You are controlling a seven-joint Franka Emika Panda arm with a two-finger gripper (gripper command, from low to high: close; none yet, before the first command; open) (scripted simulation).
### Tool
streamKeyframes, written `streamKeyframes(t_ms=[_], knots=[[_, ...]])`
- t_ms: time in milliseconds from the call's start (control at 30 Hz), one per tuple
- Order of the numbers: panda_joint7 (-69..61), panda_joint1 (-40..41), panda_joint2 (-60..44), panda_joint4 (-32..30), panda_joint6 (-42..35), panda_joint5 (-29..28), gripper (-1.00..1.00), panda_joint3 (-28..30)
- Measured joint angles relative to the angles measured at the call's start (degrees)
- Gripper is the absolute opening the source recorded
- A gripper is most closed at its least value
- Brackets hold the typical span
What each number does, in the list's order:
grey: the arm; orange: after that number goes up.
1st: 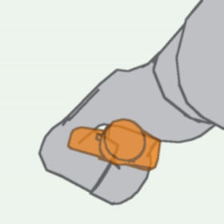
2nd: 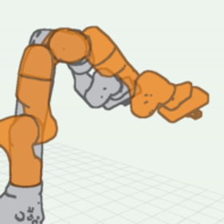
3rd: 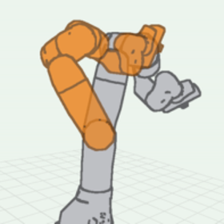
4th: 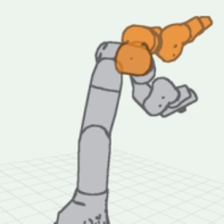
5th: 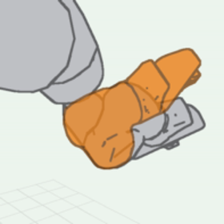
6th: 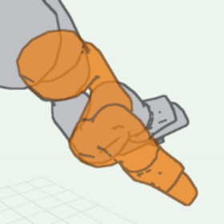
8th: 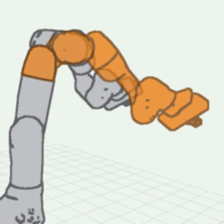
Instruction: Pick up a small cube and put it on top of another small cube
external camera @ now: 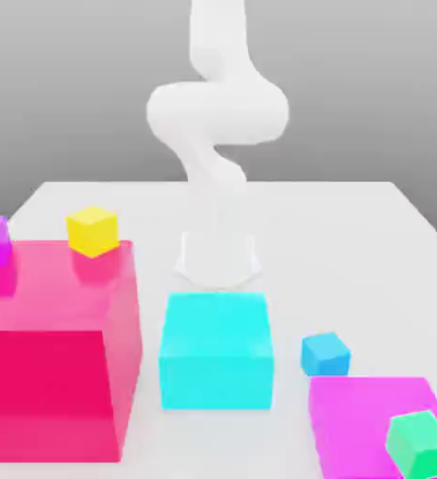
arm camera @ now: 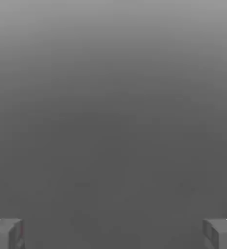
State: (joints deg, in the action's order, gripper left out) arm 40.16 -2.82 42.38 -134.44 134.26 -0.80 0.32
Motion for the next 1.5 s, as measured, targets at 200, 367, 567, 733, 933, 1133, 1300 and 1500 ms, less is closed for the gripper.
streamKeyframes(t_ms=[200, 367, 567, 733, 933, 1133, 1300, 1500], knots=[[-14.1, -6.9, -8.5, -6.5, 6.1, -1.7, 0.00, 1.2], [-25.8, -12.3, -15.3, -11.8, 11.1, -2.6, 0.00, 2.4], [-40.5, -18.3, -23.5, -18.2, 17.1, -2.9, 0.00, 3.4], [-53.3, -23.0, -30.4, -23.5, 22.1, -2.4, 0.00, 3.9], [-69.7, -28.3, -38.6, -29.8, 28.1, -0.3, 0.00, 3.4], [-75.1, -28.6, -50.2, -29.5, 37.5, 2.9, 0.00, 1.8], [-75.7, -27.3, -55.8, -28.6, 42.2, 3.6, -1.00, 0.5], [-75.5, -27.5, -54.6, -28.8, 41.0, 3.4, -1.00, 0.7]])
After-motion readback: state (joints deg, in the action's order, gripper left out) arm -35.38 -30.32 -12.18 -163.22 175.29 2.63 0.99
